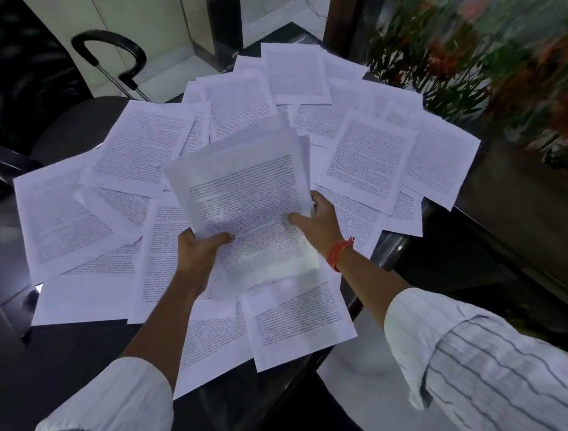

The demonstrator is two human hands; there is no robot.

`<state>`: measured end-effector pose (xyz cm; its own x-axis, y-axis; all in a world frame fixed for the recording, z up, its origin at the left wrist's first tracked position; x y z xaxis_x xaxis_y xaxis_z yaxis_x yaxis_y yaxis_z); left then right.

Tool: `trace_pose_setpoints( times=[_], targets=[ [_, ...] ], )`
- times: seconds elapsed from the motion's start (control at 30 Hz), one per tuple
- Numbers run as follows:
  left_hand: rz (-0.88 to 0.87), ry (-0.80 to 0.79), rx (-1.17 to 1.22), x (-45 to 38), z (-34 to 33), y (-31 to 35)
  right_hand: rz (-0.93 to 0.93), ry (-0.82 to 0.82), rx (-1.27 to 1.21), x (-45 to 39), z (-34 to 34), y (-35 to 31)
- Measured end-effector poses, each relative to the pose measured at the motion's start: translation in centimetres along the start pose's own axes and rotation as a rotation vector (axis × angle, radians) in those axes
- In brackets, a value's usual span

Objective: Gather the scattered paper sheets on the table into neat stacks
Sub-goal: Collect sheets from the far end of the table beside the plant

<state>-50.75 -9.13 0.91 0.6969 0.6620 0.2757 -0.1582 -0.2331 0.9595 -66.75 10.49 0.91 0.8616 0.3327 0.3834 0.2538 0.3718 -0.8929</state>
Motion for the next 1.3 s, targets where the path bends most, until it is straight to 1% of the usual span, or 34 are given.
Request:
trace_pose_setpoints(
  times=[0.1,0.23,0.3,0.43,0.53,0.57,0.63,0.7,0.73,0.77,0.83,0.9,0.93,1.0,1.13,1.23,1.3],
  targets=[
    [-0.12,-0.014,0.035,0.3,-0.3,3.2,0.193,0.055,-0.092,2.3,0.6,-4.2],
    [-0.216,-0.02,0.012,1.0,-0.7,4.9,0.302,0.124,-0.167,3.6,1.8,-5.0],
    [-0.196,-0.033,-0.016,1.4,-1.2,4.1,0.274,0.074,-0.152,3.3,1.9,-3.7],
    [-0.116,-0.055,-0.1,2.0,-2.4,1.8,0.12,-0.067,-0.035,2.7,1.8,-0.8],
    [-0.081,-0.011,-0.162,1.2,-3.5,1.4,0.103,-0.172,-0.034,1.2,2.0,-0.6],
    [-0.079,0.023,-0.181,0.6,-3.5,1.5,0.111,-0.187,-0.025,0.3,2.2,-0.7],
    [-0.08,0.083,-0.205,-1.1,-3.5,1.6,0.112,-0.125,0.038,-2.3,3.8,-0.7],
    [-0.036,0.133,-0.199,-2.7,-3.1,1.3,0.08,0.006,0.178,-5.6,6.2,0.1],
    [-0.005,0.157,-0.209,-3.3,-3.0,0.8,0.07,0.064,0.325,-7.5,7.5,0.6],
    [0.029,0.174,-0.223,-3.7,-3.1,0.3,0.079,0.112,0.525,-9.3,8.5,1.2],
    [0.067,0.208,-0.246,-4.1,-4.1,-0.8,0.12,0.121,0.92,-12.4,9.8,2.4],
    [0.11,0.243,-0.239,-4.1,-4.9,-1.9,0.119,0.043,1.162,-14.5,10.1,4.0],
    [0.134,0.253,-0.224,-4.2,-5.5,-2.6,0.116,-0.005,1.222,-15.4,10.3,4.8],
    [0.173,0.258,-0.205,-4.4,-6.6,-3.6,0.154,-0.046,1.313,-16.4,10.3,5.5],
    [0.246,0.234,-0.19,-4.0,-8.1,-5.2,0.299,-0.007,1.435,-16.1,9.6,5.7],
    [0.295,0.218,-0.161,-3.6,-8.9,-6.3,0.353,0.017,1.502,-16.6,10.1,4.9],
    [0.31,0.197,-0.158,-3.5,-9.2,-6.5,0.385,0.009,1.443,-16.9,10.3,3.6]
  ],
)
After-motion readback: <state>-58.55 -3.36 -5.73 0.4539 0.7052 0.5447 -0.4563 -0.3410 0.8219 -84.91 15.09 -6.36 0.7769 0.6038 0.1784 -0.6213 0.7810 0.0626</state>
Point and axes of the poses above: each hand's wrist, its own x-axis away from the middle knuckle, its own z-axis out of the back of the hand, y = z × x, the point moved 8 cm from there along -x, towards the middle knuckle, and after that the axes turned 6 degrees about -z, right-handed, at the moved point
